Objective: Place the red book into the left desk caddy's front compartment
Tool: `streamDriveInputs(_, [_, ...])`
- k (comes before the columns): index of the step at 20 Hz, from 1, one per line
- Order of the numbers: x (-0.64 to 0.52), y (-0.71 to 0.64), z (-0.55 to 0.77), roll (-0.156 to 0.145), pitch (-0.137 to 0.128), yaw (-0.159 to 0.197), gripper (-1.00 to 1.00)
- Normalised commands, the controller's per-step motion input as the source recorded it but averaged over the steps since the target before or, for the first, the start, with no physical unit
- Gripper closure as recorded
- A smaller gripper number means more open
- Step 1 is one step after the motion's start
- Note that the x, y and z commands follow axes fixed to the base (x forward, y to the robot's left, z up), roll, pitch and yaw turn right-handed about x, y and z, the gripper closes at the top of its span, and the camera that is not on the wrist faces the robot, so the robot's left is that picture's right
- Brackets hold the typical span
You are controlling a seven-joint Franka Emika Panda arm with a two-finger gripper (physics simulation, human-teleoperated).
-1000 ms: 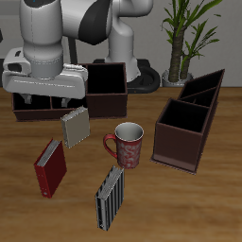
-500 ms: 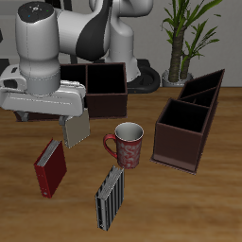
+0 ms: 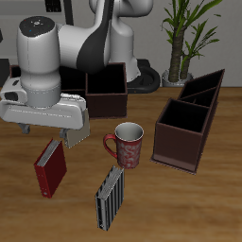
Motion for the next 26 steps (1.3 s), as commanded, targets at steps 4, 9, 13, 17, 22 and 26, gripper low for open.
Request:
streamDriveInputs(4, [0.08, -0.03, -0.21, -0.015, -0.015, -0.044, -1.00])
streamDriveInputs(9, [0.02, -0.02, -0.25, 0.003, -0.023, -0.038, -1.00])
streamDriveInputs(13, [-0.03, -0.11, -0.30, 0.004, -0.018, -0.066, -1.00])
streamDriveInputs(17, [-0.08, -0.08, -0.28, 0.036, -0.003, -0.051, -1.00])
streamDriveInputs(22, [-0.07, -0.17, -0.29, -0.006, 0.011, -0.029, -1.00])
streamDriveInputs(26, [0.01, -0.09, -0.28, -0.015, 0.031, -0.018, -1.00])
